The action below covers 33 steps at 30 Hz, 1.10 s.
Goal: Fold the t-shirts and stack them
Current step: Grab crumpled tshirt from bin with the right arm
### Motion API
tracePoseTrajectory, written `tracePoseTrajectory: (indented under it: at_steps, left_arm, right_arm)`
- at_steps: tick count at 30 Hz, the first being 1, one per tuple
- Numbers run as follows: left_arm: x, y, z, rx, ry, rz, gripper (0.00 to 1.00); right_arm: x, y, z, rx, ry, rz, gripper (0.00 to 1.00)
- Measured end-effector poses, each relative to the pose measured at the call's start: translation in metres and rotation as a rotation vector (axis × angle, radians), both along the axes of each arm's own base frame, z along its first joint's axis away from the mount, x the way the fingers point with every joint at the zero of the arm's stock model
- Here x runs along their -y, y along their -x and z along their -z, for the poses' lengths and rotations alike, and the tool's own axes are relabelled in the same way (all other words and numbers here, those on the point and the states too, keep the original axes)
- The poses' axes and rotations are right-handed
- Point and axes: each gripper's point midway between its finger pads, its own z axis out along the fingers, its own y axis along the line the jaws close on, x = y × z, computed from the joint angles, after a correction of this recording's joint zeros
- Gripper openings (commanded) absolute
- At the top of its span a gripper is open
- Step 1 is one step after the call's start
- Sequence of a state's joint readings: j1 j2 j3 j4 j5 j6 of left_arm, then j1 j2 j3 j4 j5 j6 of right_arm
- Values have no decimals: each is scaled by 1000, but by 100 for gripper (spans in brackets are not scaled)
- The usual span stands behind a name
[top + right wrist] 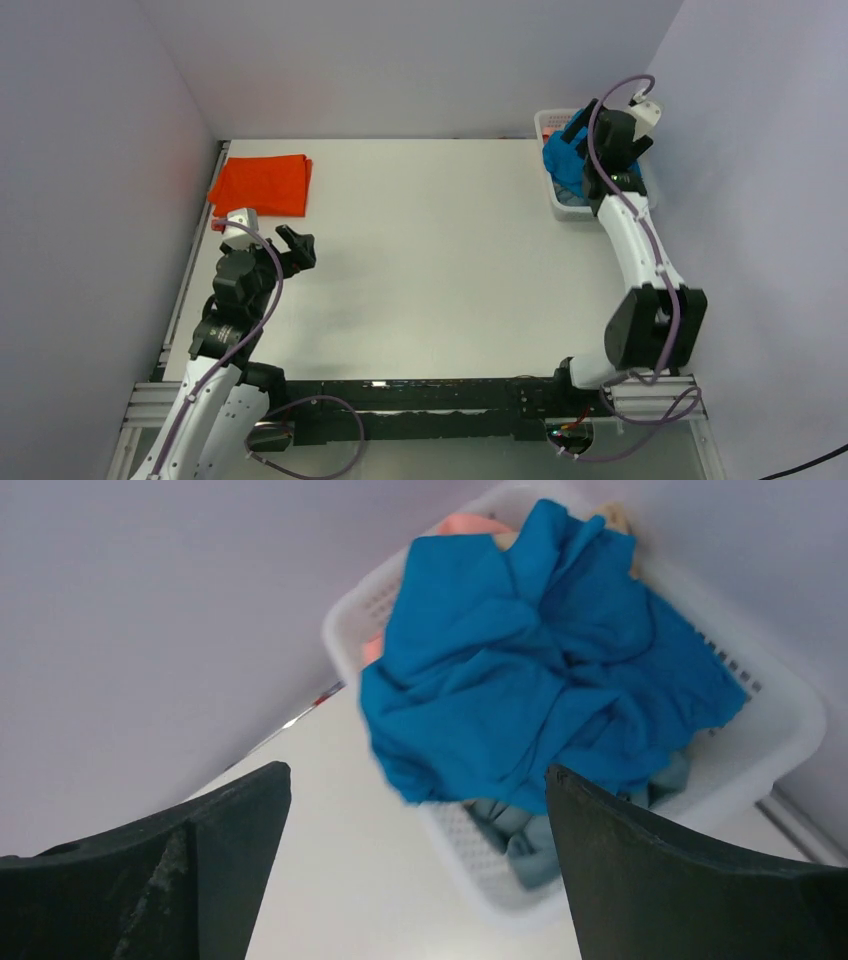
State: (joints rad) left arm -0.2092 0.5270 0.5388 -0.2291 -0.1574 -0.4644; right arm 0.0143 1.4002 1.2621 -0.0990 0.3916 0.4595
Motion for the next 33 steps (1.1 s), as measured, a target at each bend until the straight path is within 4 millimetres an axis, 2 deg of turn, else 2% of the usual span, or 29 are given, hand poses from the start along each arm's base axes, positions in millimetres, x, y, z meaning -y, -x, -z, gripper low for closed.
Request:
tracePoseTrajectory:
  at_steps: [3, 6, 8, 12, 13, 16, 18, 20, 24, 27, 29, 31, 33]
  left_arm:
    - [-1, 0, 1, -2, -5, -7, 99]
    - [-4, -2, 3, -10, -11, -20, 99]
    - [-4, -5, 6, -21, -14, -24, 99]
    - [-6, -10, 17, -61, -28, -42, 99]
    - [-7, -11, 20, -74, -33, -51, 100]
    - [-10, -13, 27, -98, -42, -65, 99]
    - [-11, -14, 28, -100, -45, -72, 100]
    - [-12, -13, 27, -98, -46, -78, 99]
    - [-12, -13, 25, -91, -41, -82, 99]
    - [-13, -12, 22, -79, -39, -83, 99]
    - [-13, -11, 19, -70, -36, -84, 99]
    - [-13, -10, 17, -59, -33, -84, 99]
    - [-13, -9, 13, -47, -29, -82, 99]
  right_arm:
    - [34, -39, 25, -96, -9, 32, 99]
    - [56, -79, 56, -180, -19, 37, 97]
    - [62, -98, 77, -230, -24, 29, 93]
    - [64, -129, 124, -332, -32, 14, 76]
    - [64, -133, 136, -357, -35, 11, 67]
    - [63, -139, 164, -415, -31, -1, 25]
    - [64, -138, 171, -434, -27, -1, 8]
    - [65, -137, 170, -436, -21, 5, 0]
    - [66, -135, 162, -434, -3, 6, 0]
    - [67, -130, 149, -432, 16, 1, 0]
    - [68, -125, 128, -409, 34, 2, 0]
    - [68, -119, 96, -363, 54, 0, 0]
    - [67, -110, 54, -295, 77, -6, 0]
